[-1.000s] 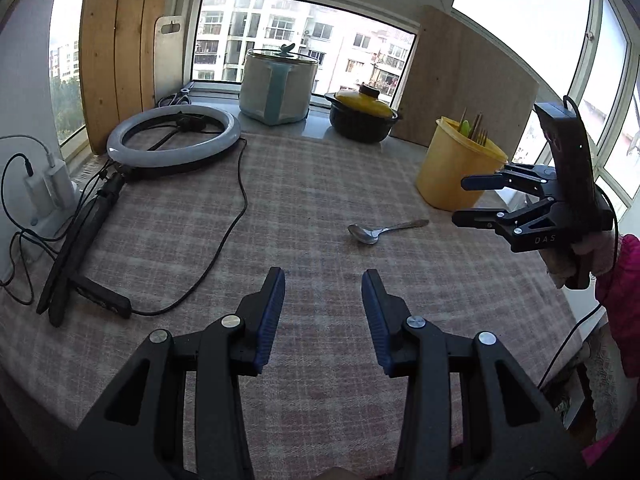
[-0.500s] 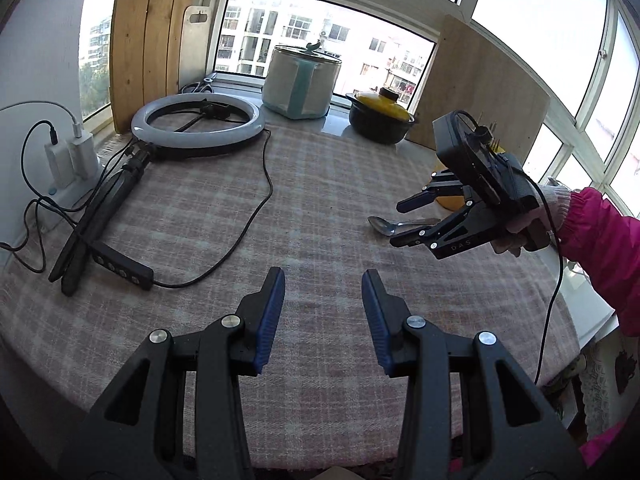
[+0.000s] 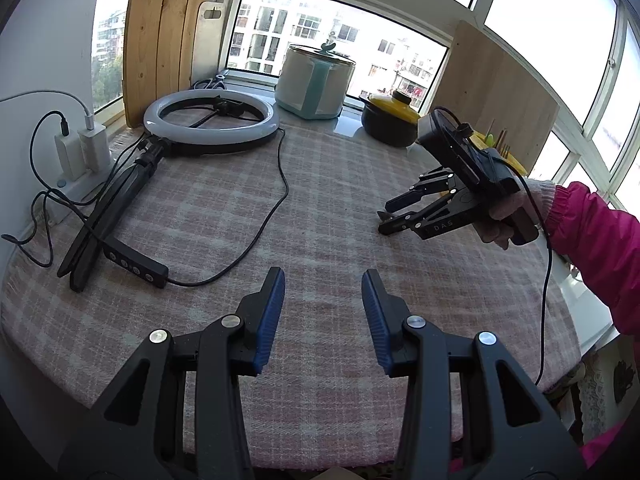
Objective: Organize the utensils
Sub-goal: 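Close the right tool on the handle of the second metal spoon, then lift the spoon with the right tool and carry it over the container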
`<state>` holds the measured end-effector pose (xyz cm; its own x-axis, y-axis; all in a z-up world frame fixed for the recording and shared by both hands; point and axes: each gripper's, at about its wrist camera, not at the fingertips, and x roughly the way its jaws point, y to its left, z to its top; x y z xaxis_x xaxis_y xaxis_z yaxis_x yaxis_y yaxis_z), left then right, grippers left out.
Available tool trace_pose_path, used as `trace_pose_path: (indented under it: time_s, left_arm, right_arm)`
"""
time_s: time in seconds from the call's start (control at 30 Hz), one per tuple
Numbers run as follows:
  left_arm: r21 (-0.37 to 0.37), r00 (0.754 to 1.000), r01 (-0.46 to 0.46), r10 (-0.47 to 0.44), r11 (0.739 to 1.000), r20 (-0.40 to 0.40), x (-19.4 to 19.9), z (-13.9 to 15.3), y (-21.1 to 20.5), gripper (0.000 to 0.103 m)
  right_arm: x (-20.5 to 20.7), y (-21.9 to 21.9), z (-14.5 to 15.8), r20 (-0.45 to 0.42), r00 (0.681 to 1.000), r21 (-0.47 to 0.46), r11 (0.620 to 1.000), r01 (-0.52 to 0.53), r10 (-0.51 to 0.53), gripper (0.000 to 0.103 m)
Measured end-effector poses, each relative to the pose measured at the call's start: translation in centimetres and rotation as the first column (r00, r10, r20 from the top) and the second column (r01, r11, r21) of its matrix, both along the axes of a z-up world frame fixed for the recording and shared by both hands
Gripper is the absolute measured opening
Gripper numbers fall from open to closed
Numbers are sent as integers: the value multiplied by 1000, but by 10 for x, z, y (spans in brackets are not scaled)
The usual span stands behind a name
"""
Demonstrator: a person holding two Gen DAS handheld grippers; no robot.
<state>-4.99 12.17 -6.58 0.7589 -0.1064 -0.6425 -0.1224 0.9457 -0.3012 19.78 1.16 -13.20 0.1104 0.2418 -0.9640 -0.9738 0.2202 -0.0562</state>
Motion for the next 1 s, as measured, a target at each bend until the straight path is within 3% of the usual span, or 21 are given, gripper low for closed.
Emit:
trace_pose_path:
  time_s: [0.07, 0.27, 0.43, 1.0]
  left_arm:
    - [-1, 1000, 2, -2, 1000, -1, 1, 0, 0, 40]
    - [-8, 1000, 1, -1, 1000, -11, 5, -4, 0, 40]
    - [-3, 1000, 15, -15, 1000, -10, 8, -3, -5, 40]
    - [4, 998, 70, -70, 998, -6, 16, 1, -27, 40]
  right_arm:
    - [8, 4, -2, -23, 999, 13, 1000, 25, -24, 39]
    - [4, 1, 2, 0, 1000, 31, 999, 29, -29, 38]
    - [1, -16, 27, 19, 996, 135, 988, 80, -83, 38]
    - [-31, -94, 112, 172, 941, 432, 881, 194, -291, 34]
